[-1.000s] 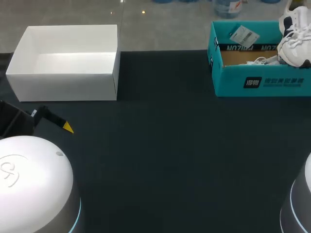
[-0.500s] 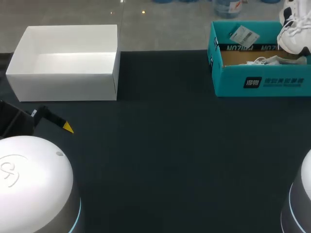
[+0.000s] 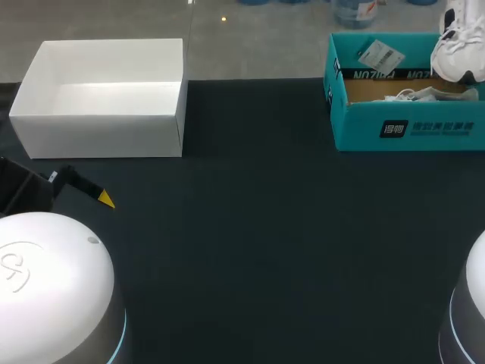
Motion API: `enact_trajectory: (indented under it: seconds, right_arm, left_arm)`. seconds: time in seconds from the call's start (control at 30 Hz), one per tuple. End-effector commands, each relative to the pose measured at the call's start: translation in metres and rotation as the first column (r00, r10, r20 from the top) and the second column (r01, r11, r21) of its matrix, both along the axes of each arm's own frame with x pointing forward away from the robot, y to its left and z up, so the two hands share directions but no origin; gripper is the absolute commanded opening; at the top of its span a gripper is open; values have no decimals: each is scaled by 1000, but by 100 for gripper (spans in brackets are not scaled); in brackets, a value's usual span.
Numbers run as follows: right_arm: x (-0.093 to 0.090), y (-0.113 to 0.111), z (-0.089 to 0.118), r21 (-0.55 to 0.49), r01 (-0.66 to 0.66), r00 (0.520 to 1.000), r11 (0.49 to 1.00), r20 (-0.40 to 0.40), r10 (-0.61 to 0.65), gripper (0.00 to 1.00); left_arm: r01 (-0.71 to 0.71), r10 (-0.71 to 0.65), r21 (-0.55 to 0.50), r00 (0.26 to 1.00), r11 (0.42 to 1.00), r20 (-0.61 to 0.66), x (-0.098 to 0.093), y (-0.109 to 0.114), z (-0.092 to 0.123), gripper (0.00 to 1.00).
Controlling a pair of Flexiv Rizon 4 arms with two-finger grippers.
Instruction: Take the shoe out of the shoebox, open the shoe tongue, remove and reinsert the insole, then place the shoe into the shoebox
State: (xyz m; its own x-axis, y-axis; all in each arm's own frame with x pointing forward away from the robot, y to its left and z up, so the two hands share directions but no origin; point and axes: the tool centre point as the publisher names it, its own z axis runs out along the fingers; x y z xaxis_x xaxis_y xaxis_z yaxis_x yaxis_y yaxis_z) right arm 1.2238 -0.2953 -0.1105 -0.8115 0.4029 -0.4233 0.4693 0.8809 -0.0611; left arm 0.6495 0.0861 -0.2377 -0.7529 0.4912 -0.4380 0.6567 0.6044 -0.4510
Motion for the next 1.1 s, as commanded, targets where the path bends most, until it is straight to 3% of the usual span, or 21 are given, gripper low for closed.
enact_trajectory:
  seconds: [0.03,0.1,0.17,0.3,0.47,1.1]
  right_arm:
    - [21,2,18,-1,402,915,916,39,-401,0]
    - [24,1,20,-41,494,869,868,31,-494,0]
    - [26,-1,22,1,569,822,822,31,-569,0]
    - [27,-5,16,-59,678,735,733,15,-678,0]
    - [19,-20,0,-63,824,561,563,-45,-827,0]
    - [18,-16,-4,-49,819,572,572,-21,-820,0]
  left_arm:
    - [1,-1,3,1000,1000,-2,1,0,0,100]
    - [1,-1,3,1000,1000,-2,1,0,0,100]
    - [1,-1,3,1000,1000,-2,1,0,0,100]
    - [1,-1,3,1000,1000,-2,1,0,0,100]
    - [1,-1,3,1000,1000,-2,1,0,0,100]
    - [1,-1,3,1000,1000,-2,1,0,0,100]
